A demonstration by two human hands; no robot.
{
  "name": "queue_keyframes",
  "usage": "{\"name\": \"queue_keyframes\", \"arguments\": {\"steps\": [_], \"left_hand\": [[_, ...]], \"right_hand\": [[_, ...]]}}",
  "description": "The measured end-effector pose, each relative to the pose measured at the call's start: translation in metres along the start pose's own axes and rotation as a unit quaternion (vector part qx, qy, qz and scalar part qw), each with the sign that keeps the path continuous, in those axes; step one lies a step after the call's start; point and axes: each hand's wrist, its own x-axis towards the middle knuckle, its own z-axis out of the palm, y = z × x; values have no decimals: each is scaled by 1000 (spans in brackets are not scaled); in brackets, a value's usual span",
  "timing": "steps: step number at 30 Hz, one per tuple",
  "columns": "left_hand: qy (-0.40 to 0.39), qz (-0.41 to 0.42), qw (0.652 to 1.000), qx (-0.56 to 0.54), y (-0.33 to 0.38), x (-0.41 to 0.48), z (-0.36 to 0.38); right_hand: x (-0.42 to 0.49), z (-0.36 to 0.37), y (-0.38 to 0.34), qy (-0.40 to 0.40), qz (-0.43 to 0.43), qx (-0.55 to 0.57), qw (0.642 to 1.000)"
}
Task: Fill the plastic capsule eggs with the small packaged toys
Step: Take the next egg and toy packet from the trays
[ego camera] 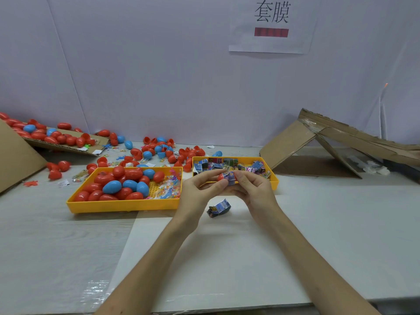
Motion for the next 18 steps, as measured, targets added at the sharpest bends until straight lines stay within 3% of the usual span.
{"name": "queue_keyframes", "arguments": {"steps": [18], "left_hand": [[27, 7, 1000, 5, 0, 1, -1]], "right_hand": [[0, 0, 0, -4, 9, 9, 1000]]}}
